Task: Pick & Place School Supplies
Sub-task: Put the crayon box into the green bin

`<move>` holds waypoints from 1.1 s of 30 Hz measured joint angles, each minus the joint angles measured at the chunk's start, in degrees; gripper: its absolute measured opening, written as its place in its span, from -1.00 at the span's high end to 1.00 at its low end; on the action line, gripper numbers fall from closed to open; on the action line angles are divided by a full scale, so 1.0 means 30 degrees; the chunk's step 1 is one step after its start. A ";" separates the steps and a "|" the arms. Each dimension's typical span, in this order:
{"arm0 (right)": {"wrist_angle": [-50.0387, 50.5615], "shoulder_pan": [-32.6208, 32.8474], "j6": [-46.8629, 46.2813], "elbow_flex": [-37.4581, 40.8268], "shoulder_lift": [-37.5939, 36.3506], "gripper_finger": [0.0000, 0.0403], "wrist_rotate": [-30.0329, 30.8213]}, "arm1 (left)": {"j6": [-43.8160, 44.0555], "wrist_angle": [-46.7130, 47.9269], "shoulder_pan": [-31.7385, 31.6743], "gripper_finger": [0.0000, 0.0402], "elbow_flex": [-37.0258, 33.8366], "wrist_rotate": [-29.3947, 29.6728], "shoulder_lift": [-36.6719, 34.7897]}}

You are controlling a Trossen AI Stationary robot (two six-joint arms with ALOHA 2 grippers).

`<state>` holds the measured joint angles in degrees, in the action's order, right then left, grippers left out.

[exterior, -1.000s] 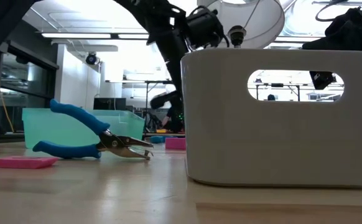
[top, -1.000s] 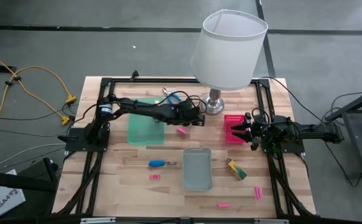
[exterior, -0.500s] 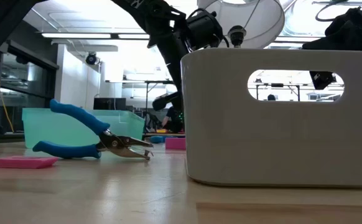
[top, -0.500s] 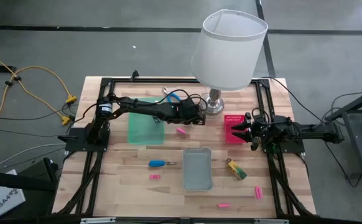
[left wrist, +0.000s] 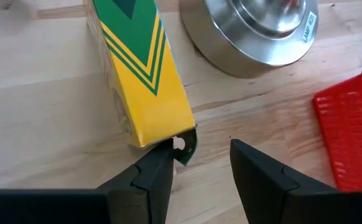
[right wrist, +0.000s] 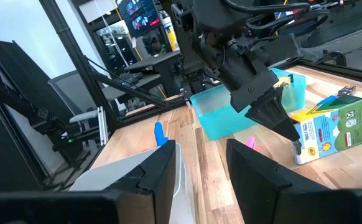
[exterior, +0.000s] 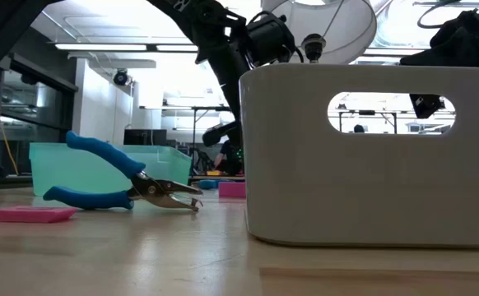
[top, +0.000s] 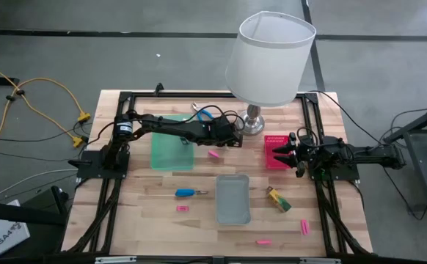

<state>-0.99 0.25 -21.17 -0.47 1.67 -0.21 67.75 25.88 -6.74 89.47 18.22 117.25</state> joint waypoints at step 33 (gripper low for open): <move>0.0007 0.0000 0.0001 -0.0006 0.0000 0.33 0.0005 | 0.0776 0.0213 -0.0350 0.70 0.0000 -0.0233 0.0546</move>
<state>-0.97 0.25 -21.17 -0.49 1.67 -0.19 70.07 26.52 -7.79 89.47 17.52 118.89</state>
